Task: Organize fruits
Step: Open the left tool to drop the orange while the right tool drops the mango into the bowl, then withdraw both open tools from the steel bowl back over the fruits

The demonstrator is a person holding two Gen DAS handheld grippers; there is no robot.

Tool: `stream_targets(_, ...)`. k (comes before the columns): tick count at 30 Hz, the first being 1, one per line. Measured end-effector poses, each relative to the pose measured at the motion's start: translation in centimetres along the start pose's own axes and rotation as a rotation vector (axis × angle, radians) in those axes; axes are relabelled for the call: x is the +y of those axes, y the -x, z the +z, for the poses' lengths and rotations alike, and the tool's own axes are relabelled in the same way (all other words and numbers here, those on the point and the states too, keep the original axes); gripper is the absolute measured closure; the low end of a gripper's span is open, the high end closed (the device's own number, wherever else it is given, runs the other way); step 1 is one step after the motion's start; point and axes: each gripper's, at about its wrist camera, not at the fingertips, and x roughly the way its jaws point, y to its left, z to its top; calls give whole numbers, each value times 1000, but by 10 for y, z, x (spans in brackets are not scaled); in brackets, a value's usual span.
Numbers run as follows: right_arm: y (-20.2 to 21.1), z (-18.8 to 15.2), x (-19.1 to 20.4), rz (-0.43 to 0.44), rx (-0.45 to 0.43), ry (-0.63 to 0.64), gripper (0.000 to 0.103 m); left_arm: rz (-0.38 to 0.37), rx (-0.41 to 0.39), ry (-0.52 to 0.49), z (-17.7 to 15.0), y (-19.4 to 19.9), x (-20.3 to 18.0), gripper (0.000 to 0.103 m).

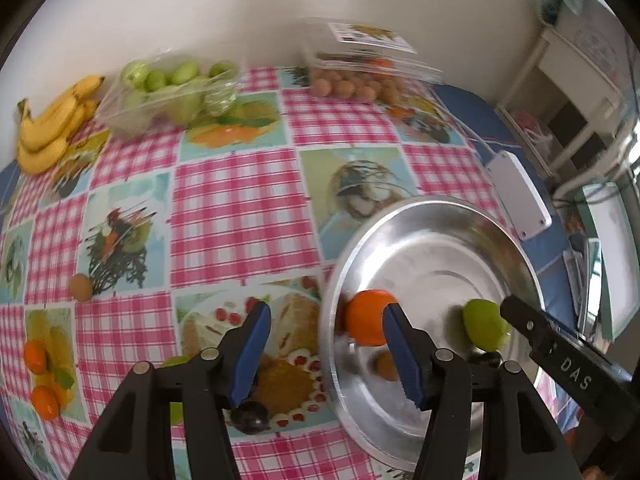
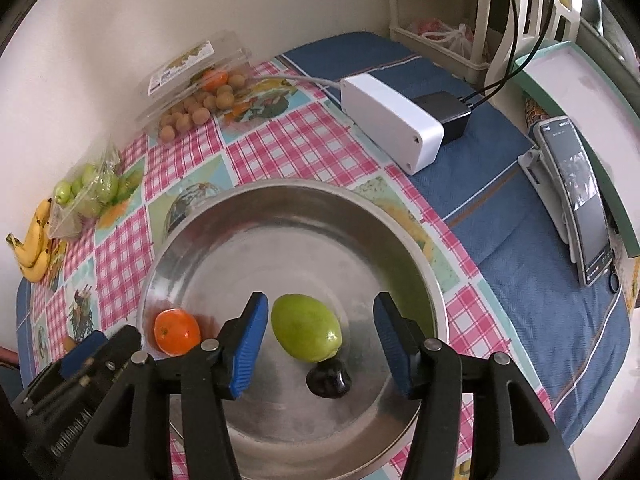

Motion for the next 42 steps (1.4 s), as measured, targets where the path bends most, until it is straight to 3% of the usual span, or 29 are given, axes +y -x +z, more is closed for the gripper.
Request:
stream_targets(16,-9,-3,10,-7,37,40,47,60,25,103,-2,-10,31,36)
stream_targets(18,-10,-2,10,1,40,42,41,79,23,114,-2,-11,34,24)
stream_targets(20,-11,-3,12,6,40,46,23,105,20,119,-2,-11,37,17)
stream_targets(25,-16,-4,16,12,55,70,23,142,15,135,-2,-14,44,14)
stream_targets(30,-19,-5,18,15,61,79,20,167,5,149,-2,-14,49,0)
stream_targets(31,-19,-5,18,17,59,79,8,172,4,150,-2,-14,50,0)
stream_targets(32,-18,-5,19,21,51,80,3,177,5,151,-2,-14,50,0)
stream_targets(42,-20,-6,17,15,51,77,1,191,10,145,-2,-17,51,0)
